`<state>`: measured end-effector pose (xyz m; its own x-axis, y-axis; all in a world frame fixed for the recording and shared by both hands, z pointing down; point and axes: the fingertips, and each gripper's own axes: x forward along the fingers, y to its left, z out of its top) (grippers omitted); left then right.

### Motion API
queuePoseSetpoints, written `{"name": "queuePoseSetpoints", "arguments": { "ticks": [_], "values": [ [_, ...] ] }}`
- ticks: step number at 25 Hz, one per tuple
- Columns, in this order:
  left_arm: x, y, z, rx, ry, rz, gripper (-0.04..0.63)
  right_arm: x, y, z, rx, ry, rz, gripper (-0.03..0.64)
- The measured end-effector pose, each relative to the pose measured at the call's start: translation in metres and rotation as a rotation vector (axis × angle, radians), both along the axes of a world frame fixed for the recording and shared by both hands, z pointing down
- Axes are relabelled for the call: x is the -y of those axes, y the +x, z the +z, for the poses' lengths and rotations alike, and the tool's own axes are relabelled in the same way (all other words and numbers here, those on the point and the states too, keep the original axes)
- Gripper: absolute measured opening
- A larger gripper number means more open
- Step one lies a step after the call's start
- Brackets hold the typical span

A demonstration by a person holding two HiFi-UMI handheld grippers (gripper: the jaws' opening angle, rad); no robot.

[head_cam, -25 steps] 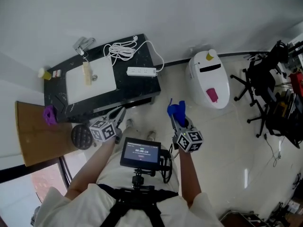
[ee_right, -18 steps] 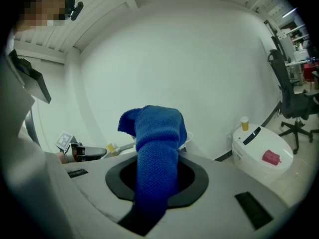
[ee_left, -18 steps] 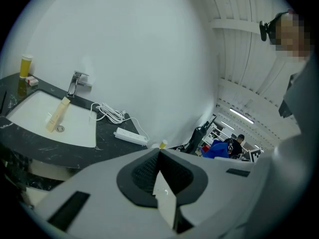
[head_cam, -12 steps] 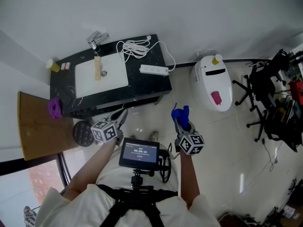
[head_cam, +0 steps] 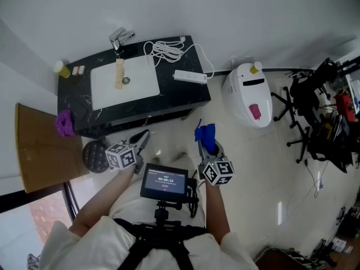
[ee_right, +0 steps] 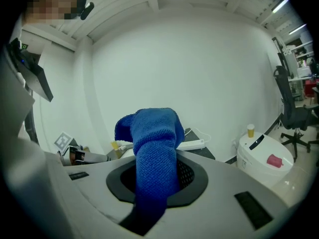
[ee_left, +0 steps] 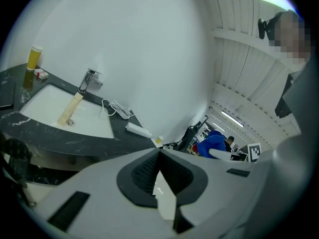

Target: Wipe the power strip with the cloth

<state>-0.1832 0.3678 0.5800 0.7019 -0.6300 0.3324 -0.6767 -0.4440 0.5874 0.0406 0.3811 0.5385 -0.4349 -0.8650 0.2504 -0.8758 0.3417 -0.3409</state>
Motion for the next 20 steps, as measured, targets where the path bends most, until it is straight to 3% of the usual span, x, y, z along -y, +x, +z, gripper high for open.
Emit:
{"name": "queuePoseSetpoints", "arguments": {
  "ticks": [8,20],
  "values": [
    [-0.009,-0.028,0.004,-0.002,0.008,0.040,0.005,-0.014,-0.042,0.001,-0.009,0.011,-0.019,0.087],
    [-0.002,-0.026,0.000,0.002,0.017,0.062,0.005,-0.011,-0.039,0.002,-0.041,0.015,-0.012,0.087]
  ]
}}
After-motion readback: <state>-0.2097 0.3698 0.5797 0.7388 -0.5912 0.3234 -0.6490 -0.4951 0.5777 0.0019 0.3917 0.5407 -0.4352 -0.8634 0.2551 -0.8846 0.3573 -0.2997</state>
